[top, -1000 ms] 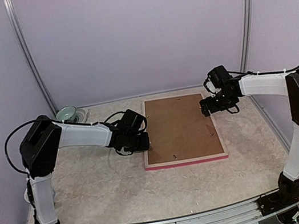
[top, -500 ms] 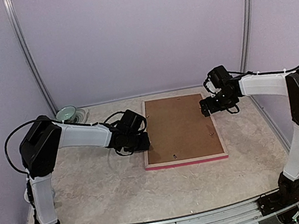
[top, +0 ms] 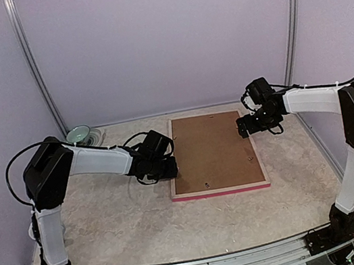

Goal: Put the photo into the frame
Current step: Press the fastener onto the backboard.

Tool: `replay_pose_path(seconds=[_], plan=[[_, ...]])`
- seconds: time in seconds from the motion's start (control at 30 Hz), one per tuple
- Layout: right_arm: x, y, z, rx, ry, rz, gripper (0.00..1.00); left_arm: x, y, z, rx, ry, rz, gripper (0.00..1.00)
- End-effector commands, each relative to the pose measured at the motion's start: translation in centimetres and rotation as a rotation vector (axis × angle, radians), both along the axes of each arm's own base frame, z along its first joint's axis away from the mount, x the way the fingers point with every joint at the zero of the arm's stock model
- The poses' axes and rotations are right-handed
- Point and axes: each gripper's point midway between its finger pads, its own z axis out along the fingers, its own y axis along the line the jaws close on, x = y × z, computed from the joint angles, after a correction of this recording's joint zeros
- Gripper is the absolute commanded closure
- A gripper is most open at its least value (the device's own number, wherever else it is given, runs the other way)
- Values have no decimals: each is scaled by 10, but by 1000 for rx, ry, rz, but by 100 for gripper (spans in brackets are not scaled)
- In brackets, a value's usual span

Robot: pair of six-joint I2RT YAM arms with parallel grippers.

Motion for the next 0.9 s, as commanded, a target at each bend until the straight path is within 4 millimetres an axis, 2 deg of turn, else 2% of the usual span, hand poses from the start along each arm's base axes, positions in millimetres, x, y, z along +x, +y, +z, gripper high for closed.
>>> replay_pose_path(seconds=[0.0,0.1,0.47,0.6,0.63,0.77,0.87], plan=[[1,3,6,4,-7,7,1,-2,0,-13,27,15,5,66],[0,3,5,3,-4,7,1,-1,3,-12,34,8,11,72],[-2,5,0,6,11,18,1,1,3,-9,21,0,26,77],[-3,5,-2,7,15,17,1,3,-3,2,-32,-22,32,78],[-2,5,-1,7,14,18,1,3,-5,7,-49,-34,33,76],[-2,5,-1,7,14,18,1,7,-8,42,-127,-116,37,58],[-2,5,-1,7,15,19,1,9,-5,60,-148,-163,42,53]])
